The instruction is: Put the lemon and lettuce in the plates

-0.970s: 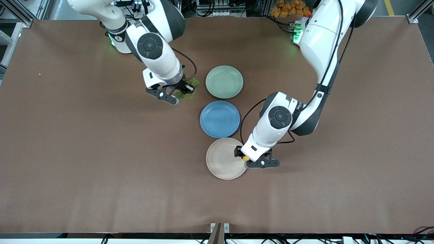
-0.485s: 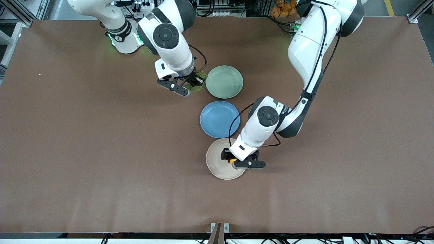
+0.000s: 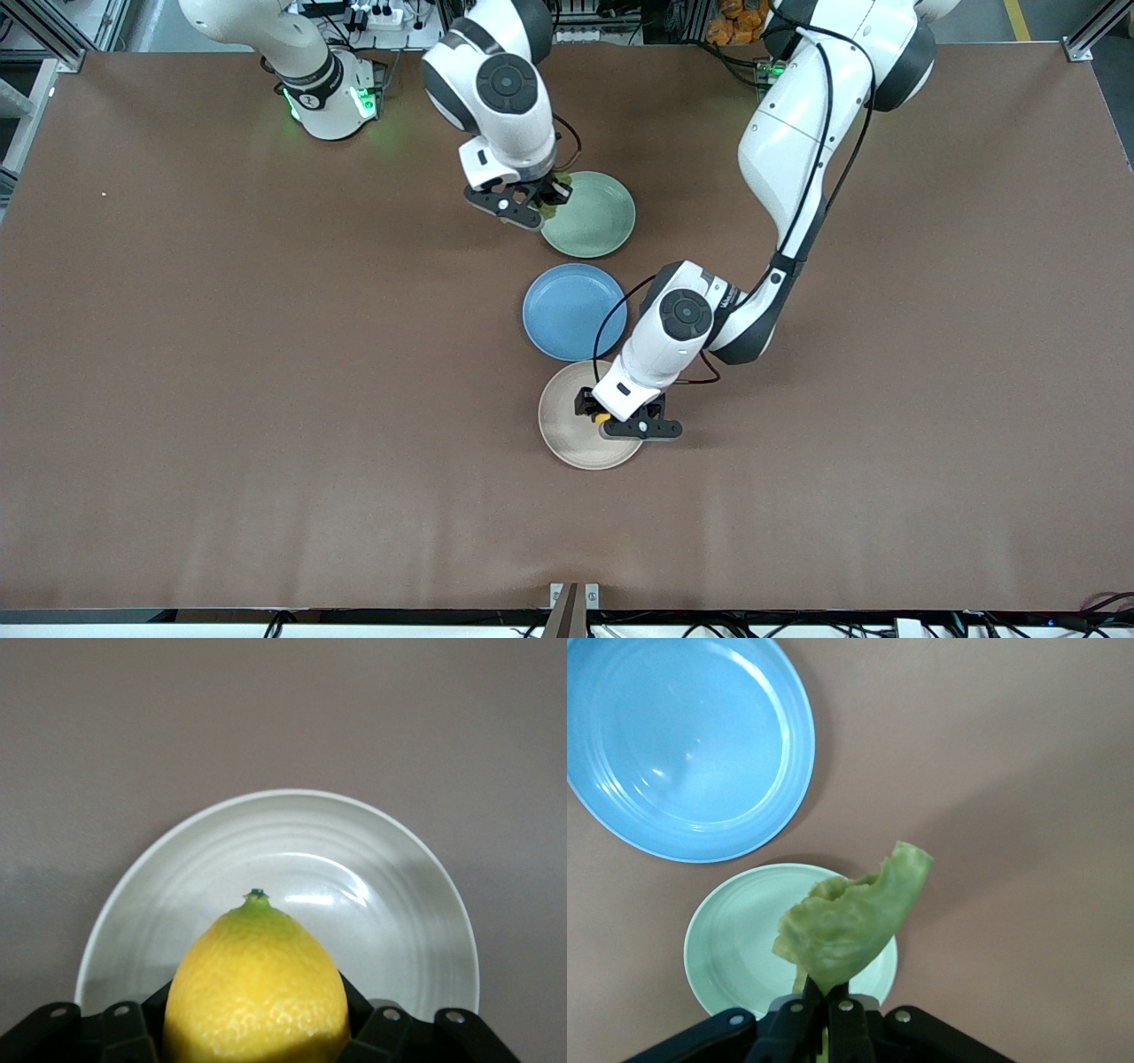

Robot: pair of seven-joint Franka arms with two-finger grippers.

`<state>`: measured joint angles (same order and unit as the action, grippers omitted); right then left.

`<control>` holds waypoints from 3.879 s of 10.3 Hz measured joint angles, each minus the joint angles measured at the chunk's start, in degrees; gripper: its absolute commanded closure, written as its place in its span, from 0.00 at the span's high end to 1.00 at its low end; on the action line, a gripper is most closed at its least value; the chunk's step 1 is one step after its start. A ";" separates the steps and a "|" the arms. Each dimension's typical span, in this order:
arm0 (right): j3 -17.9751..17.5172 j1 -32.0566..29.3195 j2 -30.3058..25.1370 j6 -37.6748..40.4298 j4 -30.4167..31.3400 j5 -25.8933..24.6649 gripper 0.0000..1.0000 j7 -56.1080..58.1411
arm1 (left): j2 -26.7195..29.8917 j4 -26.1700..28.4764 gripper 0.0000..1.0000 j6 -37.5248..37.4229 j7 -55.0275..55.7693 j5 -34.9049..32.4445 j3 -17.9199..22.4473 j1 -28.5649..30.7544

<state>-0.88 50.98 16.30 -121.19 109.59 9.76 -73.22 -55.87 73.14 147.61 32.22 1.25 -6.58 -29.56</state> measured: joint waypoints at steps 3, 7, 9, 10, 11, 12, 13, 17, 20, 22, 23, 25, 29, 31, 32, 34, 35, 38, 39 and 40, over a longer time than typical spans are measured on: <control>0.02 2.63 5.00 -7.02 0.08 0.00 0.36 -4.52 | -1.00 0.00 0.30 1.94 0.12 0.00 0.02 -1.07; 0.06 7.18 8.77 -11.18 0.09 0.00 1.00 -9.73 | -1.67 0.00 0.59 3.61 0.14 0.00 0.20 -1.14; 0.64 7.28 8.79 -11.18 -0.01 -0.10 1.00 -9.96 | -1.67 -0.06 0.59 3.86 0.14 0.00 0.39 -1.14; 1.37 7.17 8.78 -11.18 -0.18 -0.76 1.00 -9.94 | -1.67 -0.14 0.59 3.90 0.14 -0.21 0.48 -1.14; 2.52 7.01 8.64 -11.09 -0.39 -1.87 1.00 -9.94 | -1.66 -0.21 0.64 3.90 0.13 -0.69 0.51 -1.15; 4.14 6.82 8.24 -10.67 -0.62 -3.13 1.00 -9.60 | -1.67 -0.21 0.80 3.90 0.13 -1.23 0.51 -1.17; 6.74 6.63 7.57 -9.21 -0.97 -4.25 1.00 -7.18 | -1.67 -0.21 1.00 3.90 0.13 -1.51 0.52 -1.19; 14.39 0.55 5.95 -4.80 -1.11 -4.55 1.00 12.81 | -1.57 -0.51 1.00 3.91 0.13 -1.79 0.85 -1.15; 15.30 -9.97 6.00 -4.67 -1.03 -4.71 1.00 27.54 | -0.98 -1.18 1.00 1.30 0.13 -2.04 1.77 -1.08; 15.49 -18.00 6.00 -4.64 -0.96 -4.82 1.00 37.38 | 0.91 -1.83 1.00 -3.77 0.02 -2.09 2.26 -0.69; 15.51 -21.67 6.00 -4.63 -0.94 -4.86 1.00 41.85 | 2.25 -2.00 1.00 -6.91 -0.02 -2.11 2.34 -0.32; 15.58 -29.76 6.00 -4.63 -0.96 -4.97 1.00 51.85 | 5.31 -2.11 1.00 -12.98 -0.28 -2.12 2.46 0.85; 15.51 -39.21 5.96 -4.63 -1.01 -4.97 1.00 63.95 | 8.29 -2.13 1.00 -21.22 -5.03 -2.12 2.33 4.76; 14.60 -39.48 5.63 -3.86 -1.01 -4.97 1.00 64.35 | 9.43 -2.14 1.00 -25.20 -9.05 -2.12 2.16 7.76; 12.52 -40.65 4.95 -2.58 -1.00 -4.96 1.00 64.09 | 10.06 -2.16 1.00 -27.13 -11.58 -2.12 2.15 9.60; 3.71 -47.35 1.87 -1.23 0.36 -5.33 1.00 61.66 | 11.78 -2.17 1.00 -30.97 -16.74 -2.12 2.22 13.70; 1.73 -48.65 -0.38 -1.19 2.10 -6.18 1.00 60.50 | 12.57 -2.17 1.00 -32.52 -18.98 -2.12 2.23 15.85; 1.02 -48.96 -6.56 -5.21 9.68 -7.37 1.00 60.05 | 13.11 -2.05 1.00 -33.58 -24.35 -2.12 2.18 20.74; 0.88 -49.01 -8.41 -8.87 13.58 -7.59 1.00 60.55 | 13.13 -2.04 1.00 -33.81 -25.26 -2.12 2.19 21.83; 0.74 -49.02 -10.08 -10.87 16.52 -7.67 1.00 61.45 | 13.32 -2.03 1.00 -34.33 -25.83 -2.12 2.21 22.82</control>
<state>-0.14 1.96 6.22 -132.06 126.10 2.09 -11.77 -42.54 71.11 113.28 6.38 -0.87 -4.38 -6.74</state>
